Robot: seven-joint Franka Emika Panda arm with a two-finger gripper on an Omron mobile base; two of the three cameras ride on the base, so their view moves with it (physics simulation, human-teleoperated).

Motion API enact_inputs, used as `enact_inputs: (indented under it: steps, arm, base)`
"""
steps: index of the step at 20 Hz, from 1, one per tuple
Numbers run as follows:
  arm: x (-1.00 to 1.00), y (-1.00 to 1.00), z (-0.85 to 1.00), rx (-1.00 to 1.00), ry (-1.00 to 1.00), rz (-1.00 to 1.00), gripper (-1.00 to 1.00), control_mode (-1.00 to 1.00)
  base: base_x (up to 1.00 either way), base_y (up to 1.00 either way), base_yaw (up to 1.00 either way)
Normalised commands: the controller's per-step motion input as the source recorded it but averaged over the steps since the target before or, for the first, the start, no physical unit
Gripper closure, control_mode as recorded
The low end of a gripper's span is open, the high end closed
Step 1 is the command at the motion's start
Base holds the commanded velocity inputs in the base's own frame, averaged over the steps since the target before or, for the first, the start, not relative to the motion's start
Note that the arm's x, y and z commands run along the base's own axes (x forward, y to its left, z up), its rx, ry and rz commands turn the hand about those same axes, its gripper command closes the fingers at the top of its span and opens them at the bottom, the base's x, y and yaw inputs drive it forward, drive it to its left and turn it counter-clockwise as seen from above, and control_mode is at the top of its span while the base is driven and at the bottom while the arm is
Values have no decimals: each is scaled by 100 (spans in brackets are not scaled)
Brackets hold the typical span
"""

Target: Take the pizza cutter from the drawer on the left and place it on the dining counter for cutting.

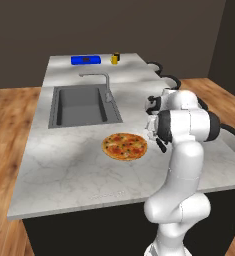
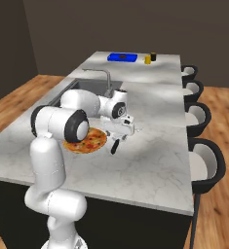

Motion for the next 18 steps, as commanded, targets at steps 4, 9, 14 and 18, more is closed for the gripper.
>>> enact_inputs:
  steps: [4,9,14,18]
  arm:
    - [-80,0,97,0,-13,0,-100,-100]
    - [-100,0,78,0,-15,0,-100,-100]
    - [-100,0,71,0,-11,0,-100,-100]
    - [-100,0,63,0,-6,0,-100,-100]
  base:
    - [0,0,0]
    - [0,0,0]
    - [0,0,0]
    - [0,0,0]
